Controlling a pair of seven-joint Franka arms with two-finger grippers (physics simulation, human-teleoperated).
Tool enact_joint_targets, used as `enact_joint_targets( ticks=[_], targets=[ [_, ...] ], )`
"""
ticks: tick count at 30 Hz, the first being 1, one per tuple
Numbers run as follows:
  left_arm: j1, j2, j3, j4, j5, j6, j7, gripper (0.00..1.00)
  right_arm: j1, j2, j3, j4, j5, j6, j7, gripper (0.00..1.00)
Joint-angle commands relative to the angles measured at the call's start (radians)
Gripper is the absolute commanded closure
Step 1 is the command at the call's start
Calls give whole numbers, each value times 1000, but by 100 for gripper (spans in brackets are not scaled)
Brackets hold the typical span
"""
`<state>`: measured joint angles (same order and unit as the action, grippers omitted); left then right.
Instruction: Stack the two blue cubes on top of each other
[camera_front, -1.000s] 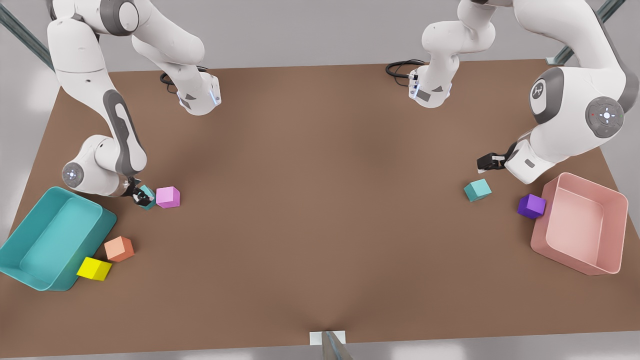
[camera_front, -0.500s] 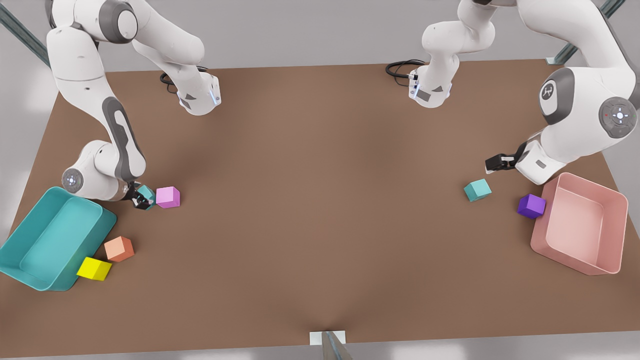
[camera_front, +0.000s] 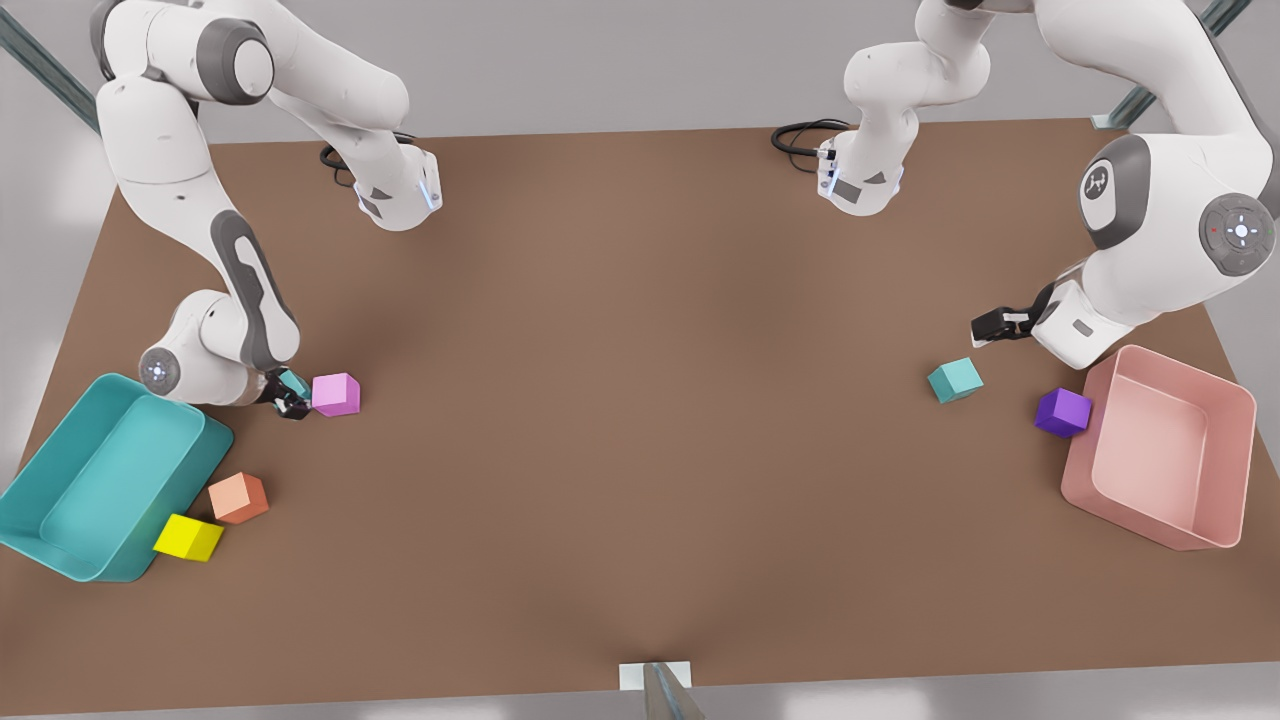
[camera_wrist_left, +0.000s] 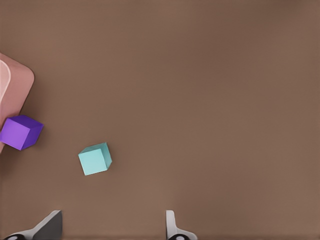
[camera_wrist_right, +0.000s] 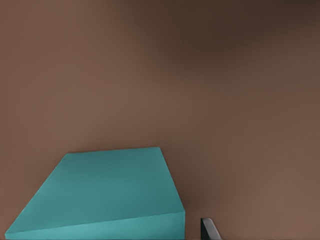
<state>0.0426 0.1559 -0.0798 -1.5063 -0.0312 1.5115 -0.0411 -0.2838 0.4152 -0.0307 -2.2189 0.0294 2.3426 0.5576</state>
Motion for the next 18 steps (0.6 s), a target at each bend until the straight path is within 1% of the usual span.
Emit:
enact_joint_targets(
  ticks=[1, 6, 7, 8, 9, 10, 18],
  targets=[
    [0, -1, 0, 1, 1, -1, 0, 0, 0, 0, 0, -1, 1, 12, -27, 0],
    [0, -1, 0, 1, 1, -1, 0, 0, 0, 10, 0, 1, 1, 20, -28, 0],
    [0, -3, -1, 1, 1, -1, 0, 0, 0, 10, 0, 1, 1, 20, -38, 7],
    [0, -3, -1, 1, 1, -1, 0, 0, 0, 10, 0, 1, 1, 20, -38, 16],
    [0, -3, -1, 1, 1, -1, 0, 0, 0, 8, 0, 1, 1, 18, -38, 21],
    [0, -1, 0, 1, 2, -1, 0, 0, 0, 8, 0, 1, 1, 18, -38, 23],
    [-1, -1, -1, 8, 2, -1, 0, 0, 0, -12, 0, 47, 1, -51, -67, 24]
  ],
)
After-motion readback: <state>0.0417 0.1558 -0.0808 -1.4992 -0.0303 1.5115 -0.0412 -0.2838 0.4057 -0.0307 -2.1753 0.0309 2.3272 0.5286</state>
